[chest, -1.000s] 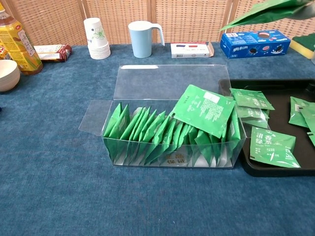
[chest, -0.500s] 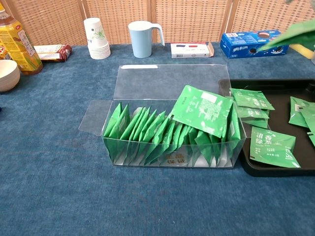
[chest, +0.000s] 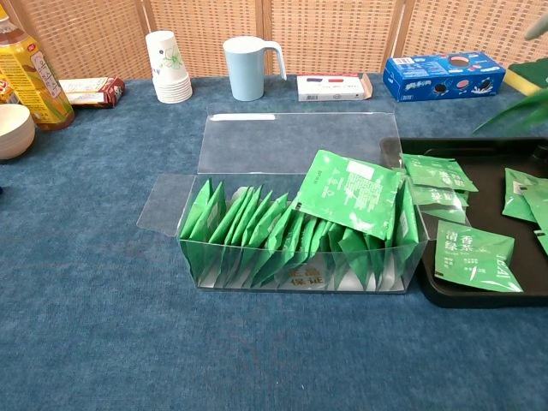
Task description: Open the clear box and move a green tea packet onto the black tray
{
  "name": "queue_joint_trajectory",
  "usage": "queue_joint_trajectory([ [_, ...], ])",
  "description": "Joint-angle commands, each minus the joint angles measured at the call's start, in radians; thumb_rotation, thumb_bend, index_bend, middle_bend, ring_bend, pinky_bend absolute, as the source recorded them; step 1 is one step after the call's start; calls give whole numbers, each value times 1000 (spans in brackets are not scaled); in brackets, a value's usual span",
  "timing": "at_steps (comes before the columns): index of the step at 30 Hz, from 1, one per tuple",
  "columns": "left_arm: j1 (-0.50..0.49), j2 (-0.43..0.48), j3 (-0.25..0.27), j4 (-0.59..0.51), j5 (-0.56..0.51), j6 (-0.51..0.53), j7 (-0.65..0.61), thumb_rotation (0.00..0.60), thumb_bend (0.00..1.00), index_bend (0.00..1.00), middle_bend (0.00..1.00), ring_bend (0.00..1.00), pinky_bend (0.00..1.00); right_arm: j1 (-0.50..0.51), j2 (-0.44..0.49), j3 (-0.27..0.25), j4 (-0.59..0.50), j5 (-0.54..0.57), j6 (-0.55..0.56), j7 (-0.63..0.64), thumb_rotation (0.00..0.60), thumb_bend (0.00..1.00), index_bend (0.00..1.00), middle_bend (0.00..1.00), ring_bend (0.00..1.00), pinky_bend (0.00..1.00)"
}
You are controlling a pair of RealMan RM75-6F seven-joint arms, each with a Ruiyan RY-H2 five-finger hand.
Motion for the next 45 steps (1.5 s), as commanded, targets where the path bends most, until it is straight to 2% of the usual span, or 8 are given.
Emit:
queue_joint_trajectory([
  [1,2,-1,1,2,0,2,-2,600,130,156,42,0,264,-11,-5,-7,7,48,-25,-32,600,386,387,64,25,56],
  [5,3,-1,2,5,0,3,-4,600,129,155,42,0,263,-16,-3,-4,-6,89,-34,-73,600,386,145,2,0,9],
  [8,6,0,2,6,-1,8,-6,600,130,153,42,0,263,-25,5,2,-23,116,-21,-92,600,383,100,0,0,1],
  [13,10,1,4,5,-2,9,-6,600,129,152,41,0,263,-50,26,23,-70,114,39,-79,600,377,82,0,0,0],
  [17,18,0,11,4,-8,9,-6,600,129,152,42,0,263,-84,24,44,-115,74,115,4,600,377,93,0,0,0],
  [27,46,27,44,-20,-52,-18,16,600,129,152,42,0,263,-147,-6,41,-164,0,220,77,600,377,106,0,0,0],
  [33,97,21,75,-7,-84,2,1,600,130,152,42,0,263,-244,-64,1,-195,-58,357,30,600,378,105,0,0,0],
  [45,117,-34,101,31,-63,-13,-5,600,129,152,42,0,263,-384,-107,-74,-179,-136,468,46,600,377,110,0,0,0],
])
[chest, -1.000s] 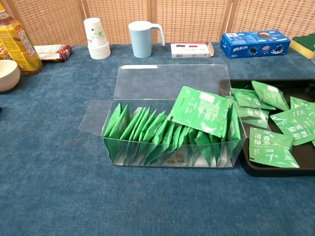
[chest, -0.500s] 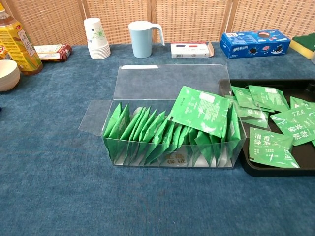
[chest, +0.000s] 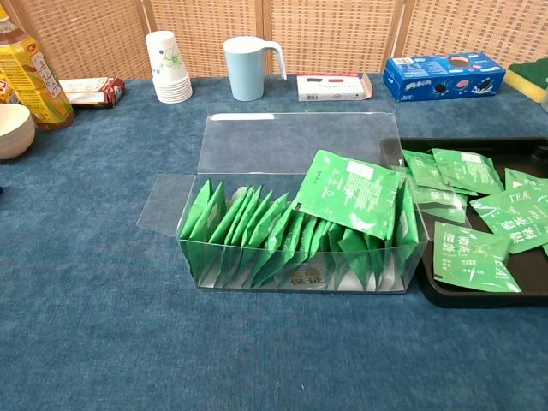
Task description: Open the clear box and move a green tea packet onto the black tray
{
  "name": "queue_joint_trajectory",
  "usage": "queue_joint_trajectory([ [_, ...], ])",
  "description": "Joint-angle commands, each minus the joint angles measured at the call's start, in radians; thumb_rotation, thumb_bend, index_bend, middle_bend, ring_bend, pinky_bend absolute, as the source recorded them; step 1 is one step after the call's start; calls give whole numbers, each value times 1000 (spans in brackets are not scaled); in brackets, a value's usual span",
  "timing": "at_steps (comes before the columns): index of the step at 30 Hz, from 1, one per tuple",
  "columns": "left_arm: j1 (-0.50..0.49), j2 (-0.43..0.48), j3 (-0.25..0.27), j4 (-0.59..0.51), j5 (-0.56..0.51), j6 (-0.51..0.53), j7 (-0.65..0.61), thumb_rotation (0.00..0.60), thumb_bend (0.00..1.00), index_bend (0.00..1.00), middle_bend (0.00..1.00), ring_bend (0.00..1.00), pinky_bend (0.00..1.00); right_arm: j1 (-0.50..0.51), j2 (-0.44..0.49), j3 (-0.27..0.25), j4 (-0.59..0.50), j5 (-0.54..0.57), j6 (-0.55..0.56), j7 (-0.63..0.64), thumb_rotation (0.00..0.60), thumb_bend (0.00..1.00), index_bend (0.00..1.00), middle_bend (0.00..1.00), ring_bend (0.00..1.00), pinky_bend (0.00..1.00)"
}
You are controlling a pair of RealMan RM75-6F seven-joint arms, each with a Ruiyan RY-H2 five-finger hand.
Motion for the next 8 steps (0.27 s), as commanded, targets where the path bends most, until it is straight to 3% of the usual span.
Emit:
queue_joint_trajectory([
  [1,0,-6,0,0,8,1,1,600,129,152,42,0,263,-23,-1,-15,6,-17,9,6,600,378,110,0,0,0],
  [8,-9,-1,-7,-21,16,-9,13,600,129,152,42,0,263,-32,6,-10,1,-18,-14,15,600,377,114,0,0,0],
])
